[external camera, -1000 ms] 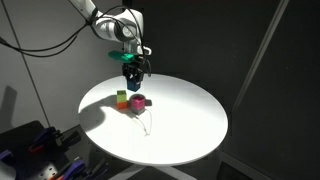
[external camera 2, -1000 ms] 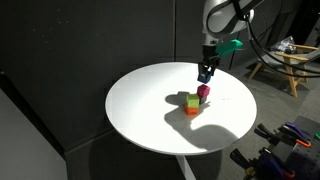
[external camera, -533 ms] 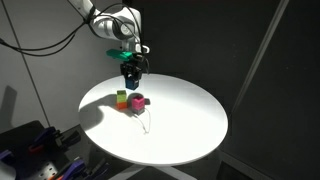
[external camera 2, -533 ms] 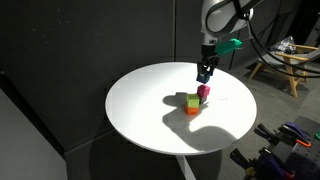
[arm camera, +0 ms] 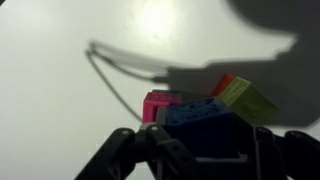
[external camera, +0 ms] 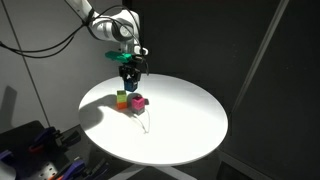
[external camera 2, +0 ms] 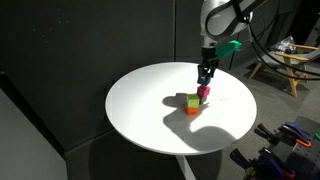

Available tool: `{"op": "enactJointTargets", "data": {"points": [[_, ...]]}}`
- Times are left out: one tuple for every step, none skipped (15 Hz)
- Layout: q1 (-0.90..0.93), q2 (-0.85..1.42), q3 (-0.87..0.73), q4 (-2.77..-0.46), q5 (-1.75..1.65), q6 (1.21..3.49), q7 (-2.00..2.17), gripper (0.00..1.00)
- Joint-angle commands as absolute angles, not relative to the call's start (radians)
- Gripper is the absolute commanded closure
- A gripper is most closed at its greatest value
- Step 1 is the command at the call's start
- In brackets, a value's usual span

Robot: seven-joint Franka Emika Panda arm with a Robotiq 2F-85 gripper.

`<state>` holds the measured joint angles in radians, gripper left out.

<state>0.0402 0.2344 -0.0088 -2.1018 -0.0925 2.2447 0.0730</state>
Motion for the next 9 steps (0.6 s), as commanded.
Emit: {"op": "enactJointTargets", "data": {"points": [[0.042,0.233,-0.009,-2.113,-0.122,2.246,0.077,0.66],[0.041,0.237,-0.010,-2.116,-0.124,2.249,0.078,0.66],[0.040,0.240,-0.011,-2.117,-0.123,2.252,0.078,0.66],[0.038,0.242,-0.012,-2.118,-0.119,2.254,0.078,0.66],[0.036,0.245,-0.014,-2.116,-0.115,2.256,0.081,0.66],[0.034,0.247,-0.016,-2.115,-0.112,2.259,0.086,0.66],[0.030,0.251,-0.020,-2.110,-0.106,2.261,0.094,0.66],[0.029,0.255,-0.025,-2.104,-0.104,2.266,0.107,0.66],[0.026,0.259,-0.030,-2.098,-0.101,2.269,0.118,0.66]]}}
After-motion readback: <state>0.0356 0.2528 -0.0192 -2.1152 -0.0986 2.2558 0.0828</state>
